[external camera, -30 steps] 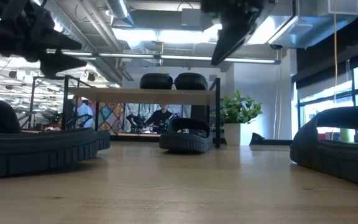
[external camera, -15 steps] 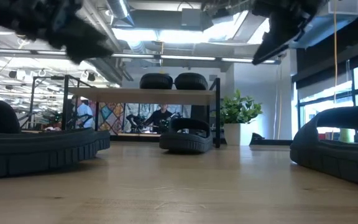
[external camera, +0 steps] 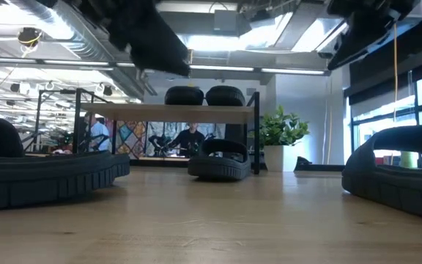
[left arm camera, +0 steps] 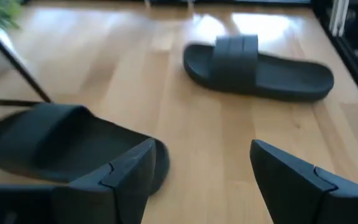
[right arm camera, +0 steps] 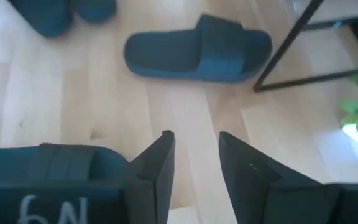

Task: Pick and place slides into the shelf
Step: Put the black slide under the shelf

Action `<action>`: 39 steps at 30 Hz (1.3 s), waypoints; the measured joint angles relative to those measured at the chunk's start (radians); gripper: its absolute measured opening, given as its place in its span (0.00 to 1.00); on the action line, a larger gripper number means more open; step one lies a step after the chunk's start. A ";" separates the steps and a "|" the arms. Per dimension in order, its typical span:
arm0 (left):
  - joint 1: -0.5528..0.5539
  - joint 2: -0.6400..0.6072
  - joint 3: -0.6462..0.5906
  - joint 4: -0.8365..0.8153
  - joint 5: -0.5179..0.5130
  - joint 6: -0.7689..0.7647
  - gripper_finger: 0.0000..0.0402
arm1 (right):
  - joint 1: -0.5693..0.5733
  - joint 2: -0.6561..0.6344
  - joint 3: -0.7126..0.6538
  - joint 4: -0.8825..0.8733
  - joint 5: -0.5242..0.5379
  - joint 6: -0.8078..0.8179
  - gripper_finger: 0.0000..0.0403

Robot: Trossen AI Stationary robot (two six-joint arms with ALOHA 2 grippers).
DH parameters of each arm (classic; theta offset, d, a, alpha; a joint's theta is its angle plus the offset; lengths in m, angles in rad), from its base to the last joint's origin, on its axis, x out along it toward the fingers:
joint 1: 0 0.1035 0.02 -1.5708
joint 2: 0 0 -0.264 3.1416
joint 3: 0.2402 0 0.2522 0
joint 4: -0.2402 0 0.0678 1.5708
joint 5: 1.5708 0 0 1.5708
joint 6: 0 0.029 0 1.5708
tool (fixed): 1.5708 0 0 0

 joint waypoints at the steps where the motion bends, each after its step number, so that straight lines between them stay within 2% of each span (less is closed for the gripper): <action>1: -0.002 0.028 0.014 0.000 0.012 -0.002 0.63 | -0.005 -0.015 0.000 0.004 -0.009 -0.014 0.31; 8: -0.013 0.204 0.136 0.010 0.102 -0.014 0.63 | -0.034 -0.098 -0.049 0.024 -0.030 -0.111 0.31; 16: -0.012 0.339 0.216 0.007 0.161 -0.079 0.63 | -0.068 -0.263 -0.195 0.074 -0.080 -0.089 0.29; 23: 0.006 0.365 0.217 -0.066 0.176 -0.109 0.63 | -0.067 -0.324 -0.225 0.131 -0.079 -0.066 0.26; 27: 0.037 0.365 0.217 -0.124 0.177 -0.110 0.63 | -0.067 -0.326 -0.225 0.141 -0.073 -0.067 0.25; 32: 0.082 0.365 0.217 -0.128 0.238 -0.110 0.63 | -0.067 -0.322 -0.226 0.144 -0.072 -0.068 0.25; 39: 0.133 0.365 0.217 -0.155 0.263 -0.109 0.63 | -0.068 -0.322 -0.226 0.146 -0.070 -0.074 0.25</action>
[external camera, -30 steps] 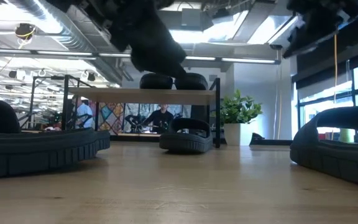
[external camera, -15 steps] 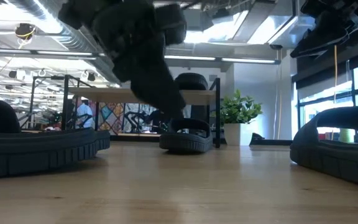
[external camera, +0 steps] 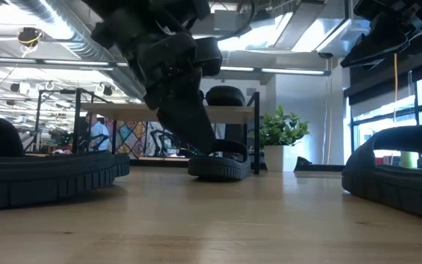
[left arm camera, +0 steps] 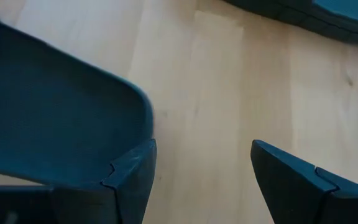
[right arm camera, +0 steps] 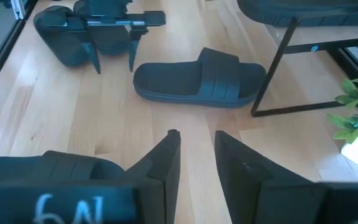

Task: Pick and place slides into the shelf
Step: Put the black slide under the shelf

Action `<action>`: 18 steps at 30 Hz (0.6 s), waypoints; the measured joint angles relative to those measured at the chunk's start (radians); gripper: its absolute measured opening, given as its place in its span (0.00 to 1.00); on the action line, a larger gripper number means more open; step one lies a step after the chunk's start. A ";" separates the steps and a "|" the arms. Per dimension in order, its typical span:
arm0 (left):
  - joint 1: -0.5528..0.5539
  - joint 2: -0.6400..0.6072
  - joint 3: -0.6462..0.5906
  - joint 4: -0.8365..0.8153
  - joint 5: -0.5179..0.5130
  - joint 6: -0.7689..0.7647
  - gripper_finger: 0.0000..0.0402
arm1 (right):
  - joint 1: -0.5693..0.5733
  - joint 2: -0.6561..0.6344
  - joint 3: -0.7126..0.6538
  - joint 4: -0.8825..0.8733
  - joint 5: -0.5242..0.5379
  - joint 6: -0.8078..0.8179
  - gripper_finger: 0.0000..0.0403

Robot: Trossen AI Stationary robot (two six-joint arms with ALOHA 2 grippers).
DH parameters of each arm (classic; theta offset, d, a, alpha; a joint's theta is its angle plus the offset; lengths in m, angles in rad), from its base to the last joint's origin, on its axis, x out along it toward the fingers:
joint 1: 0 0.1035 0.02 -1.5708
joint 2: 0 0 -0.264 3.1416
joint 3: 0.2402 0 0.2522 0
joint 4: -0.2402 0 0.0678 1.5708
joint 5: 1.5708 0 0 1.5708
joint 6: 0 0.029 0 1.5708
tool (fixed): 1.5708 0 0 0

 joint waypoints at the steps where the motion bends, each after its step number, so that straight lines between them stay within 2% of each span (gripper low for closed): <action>1: 0.004 0.000 0.000 -0.003 0.001 0.002 0.63 | 0.000 0.000 0.000 0.000 0.000 0.000 0.25; 10: -0.003 0.000 0.000 0.002 0.002 0.006 0.62 | 0.000 0.000 0.000 -0.002 0.064 -0.001 0.25; 18: -0.022 0.000 0.000 0.002 -0.001 0.010 0.48 | 0.000 0.000 0.000 -0.002 0.072 -0.019 0.25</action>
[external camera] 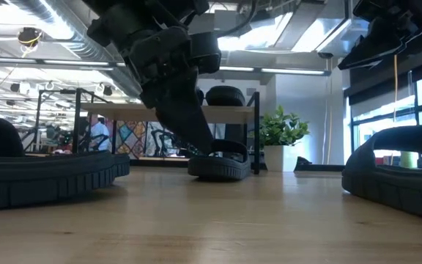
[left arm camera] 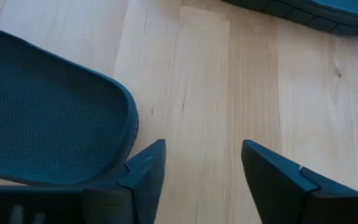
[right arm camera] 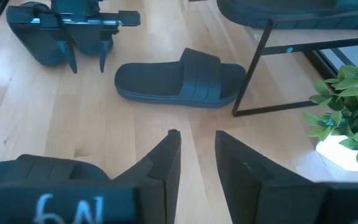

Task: Pick and place slides into the shelf
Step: Put the black slide under the shelf

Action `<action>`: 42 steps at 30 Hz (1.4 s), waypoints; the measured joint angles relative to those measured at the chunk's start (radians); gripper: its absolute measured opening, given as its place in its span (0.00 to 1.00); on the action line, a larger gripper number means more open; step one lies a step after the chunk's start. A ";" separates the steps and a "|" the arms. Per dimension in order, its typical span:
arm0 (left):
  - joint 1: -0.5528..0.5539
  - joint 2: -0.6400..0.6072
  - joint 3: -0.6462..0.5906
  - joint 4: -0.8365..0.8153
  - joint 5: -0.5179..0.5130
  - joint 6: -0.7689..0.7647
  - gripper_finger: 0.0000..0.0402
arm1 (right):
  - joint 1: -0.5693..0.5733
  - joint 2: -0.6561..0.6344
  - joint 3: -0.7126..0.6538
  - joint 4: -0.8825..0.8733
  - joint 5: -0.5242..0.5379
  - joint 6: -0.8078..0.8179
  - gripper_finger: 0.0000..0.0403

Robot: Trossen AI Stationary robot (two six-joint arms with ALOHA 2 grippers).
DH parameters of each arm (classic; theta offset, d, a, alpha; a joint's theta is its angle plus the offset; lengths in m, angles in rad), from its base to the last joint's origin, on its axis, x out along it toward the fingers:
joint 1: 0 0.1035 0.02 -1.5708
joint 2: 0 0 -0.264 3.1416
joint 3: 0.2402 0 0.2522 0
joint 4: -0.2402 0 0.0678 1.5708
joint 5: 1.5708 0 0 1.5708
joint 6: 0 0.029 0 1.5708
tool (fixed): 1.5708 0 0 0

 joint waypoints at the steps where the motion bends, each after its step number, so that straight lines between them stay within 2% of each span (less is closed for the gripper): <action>1: 0.000 0.000 0.000 0.000 0.000 0.000 0.46 | 0.000 0.000 0.000 0.000 0.000 -0.001 0.25; 8: 0.017 0.000 0.000 0.001 -0.001 -0.001 0.31 | 0.000 0.000 0.000 0.000 0.006 -0.028 0.25; 27: 0.017 0.000 0.000 0.001 0.025 0.001 0.02 | 0.000 0.000 0.000 -0.007 0.021 -0.053 0.25; 32: 0.017 0.000 0.000 0.002 0.025 0.055 0.02 | 0.000 0.000 0.000 -0.008 0.021 -0.053 0.25; 42: 0.019 0.063 -0.001 0.006 0.024 0.051 0.00 | 0.000 0.000 0.000 -0.009 0.020 -0.053 0.25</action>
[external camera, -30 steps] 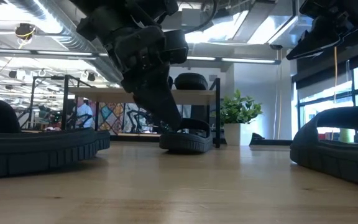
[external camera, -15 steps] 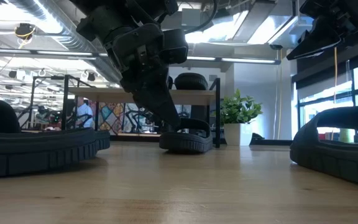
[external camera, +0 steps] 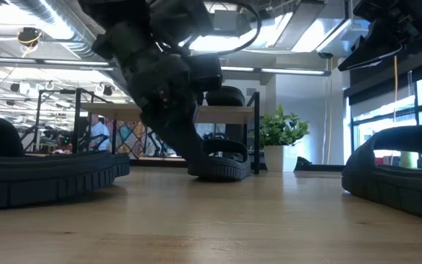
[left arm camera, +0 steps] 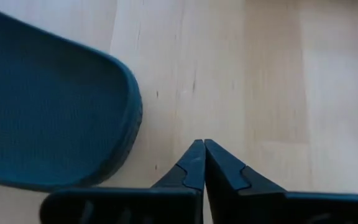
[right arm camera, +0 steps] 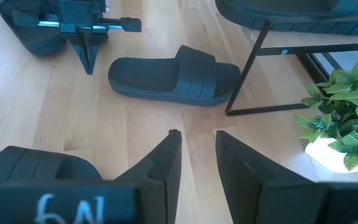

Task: Pick and place slides into the shelf
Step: Put the black slide under the shelf

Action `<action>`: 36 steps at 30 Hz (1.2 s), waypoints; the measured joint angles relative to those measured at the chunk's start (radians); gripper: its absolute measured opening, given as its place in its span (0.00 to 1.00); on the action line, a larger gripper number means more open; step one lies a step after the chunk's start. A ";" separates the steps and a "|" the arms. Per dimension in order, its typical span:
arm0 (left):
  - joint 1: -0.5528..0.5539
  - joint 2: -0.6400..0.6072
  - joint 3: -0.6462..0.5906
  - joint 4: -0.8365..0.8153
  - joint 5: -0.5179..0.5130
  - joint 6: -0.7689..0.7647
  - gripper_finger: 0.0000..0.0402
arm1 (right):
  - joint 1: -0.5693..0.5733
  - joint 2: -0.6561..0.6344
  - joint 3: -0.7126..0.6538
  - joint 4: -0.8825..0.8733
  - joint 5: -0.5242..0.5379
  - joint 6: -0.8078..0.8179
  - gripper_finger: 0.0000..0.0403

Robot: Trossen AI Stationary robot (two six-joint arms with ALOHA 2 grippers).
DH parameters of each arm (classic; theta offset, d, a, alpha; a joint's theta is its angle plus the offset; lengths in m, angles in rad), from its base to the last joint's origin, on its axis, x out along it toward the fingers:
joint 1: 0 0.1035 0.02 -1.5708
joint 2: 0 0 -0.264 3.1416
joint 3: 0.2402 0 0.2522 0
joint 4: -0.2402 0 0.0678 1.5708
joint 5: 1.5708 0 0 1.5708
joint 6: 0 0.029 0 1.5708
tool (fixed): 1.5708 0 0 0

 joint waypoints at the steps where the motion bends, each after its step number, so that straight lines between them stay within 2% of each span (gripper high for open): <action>1: 0.001 0.002 0.000 -0.001 -0.008 -0.003 0.00 | 0.000 0.000 0.000 -0.002 0.000 0.000 0.25; 16: 0.080 0.002 0.000 -0.003 -0.082 -0.005 0.00 | 0.000 0.000 0.000 -0.002 -0.001 0.000 0.25; 31: 0.203 0.015 0.000 0.005 -0.081 0.026 0.00 | 0.000 0.000 0.000 -0.020 0.013 0.000 0.25; 36: 0.231 0.064 0.000 0.072 -0.077 0.028 0.00 | 0.000 0.000 0.000 -0.021 0.014 0.001 0.25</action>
